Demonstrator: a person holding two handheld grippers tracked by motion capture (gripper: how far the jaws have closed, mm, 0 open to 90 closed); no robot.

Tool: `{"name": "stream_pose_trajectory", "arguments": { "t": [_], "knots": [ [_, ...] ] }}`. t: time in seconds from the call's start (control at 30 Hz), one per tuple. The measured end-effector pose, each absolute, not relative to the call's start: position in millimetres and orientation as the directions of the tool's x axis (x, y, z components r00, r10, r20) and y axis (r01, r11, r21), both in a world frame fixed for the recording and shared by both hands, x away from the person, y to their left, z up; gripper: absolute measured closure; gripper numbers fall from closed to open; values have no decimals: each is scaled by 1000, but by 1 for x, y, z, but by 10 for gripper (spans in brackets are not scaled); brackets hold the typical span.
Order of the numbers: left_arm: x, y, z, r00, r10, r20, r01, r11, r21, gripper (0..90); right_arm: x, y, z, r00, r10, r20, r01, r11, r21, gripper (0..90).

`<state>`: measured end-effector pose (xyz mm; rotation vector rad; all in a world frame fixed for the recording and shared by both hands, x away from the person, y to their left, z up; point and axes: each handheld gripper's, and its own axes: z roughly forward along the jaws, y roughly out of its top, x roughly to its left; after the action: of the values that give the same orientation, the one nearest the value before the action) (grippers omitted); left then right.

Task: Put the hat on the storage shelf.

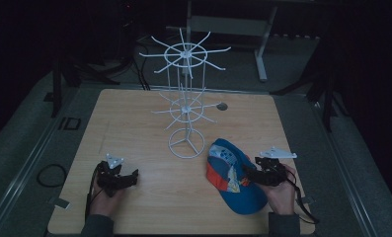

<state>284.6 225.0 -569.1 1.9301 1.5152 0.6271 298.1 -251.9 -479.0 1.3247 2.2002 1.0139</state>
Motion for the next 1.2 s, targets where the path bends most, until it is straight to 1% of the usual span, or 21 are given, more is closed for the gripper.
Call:
{"name": "stream_pose_trajectory", "arguments": {
  "t": [0.17, 0.5, 0.93, 1.1, 1.2],
  "knots": [
    [285, 225, -569, 237, 972, 2, 688, -169, 705, 146, 298, -251, -478, -474, 879, 56, 607, 280, 744, 390],
    [285, 225, -569, 238, 971, 2, 688, -170, 705, 146, 304, -243, -471, -503, 862, 67, 620, 305, 723, 371],
    [285, 225, -569, 235, 972, -2, 688, -165, 707, 146, 334, -231, -462, -554, 830, 64, 644, 378, 665, 298],
    [285, 224, -569, 232, 973, -5, 687, -160, 709, 146, 346, -228, -465, -565, 823, 58, 659, 407, 632, 293],
    [285, 225, -569, 235, 972, -2, 688, -164, 707, 146, 354, -225, -468, -579, 813, 58, 666, 431, 609, 305]
  ]
}}
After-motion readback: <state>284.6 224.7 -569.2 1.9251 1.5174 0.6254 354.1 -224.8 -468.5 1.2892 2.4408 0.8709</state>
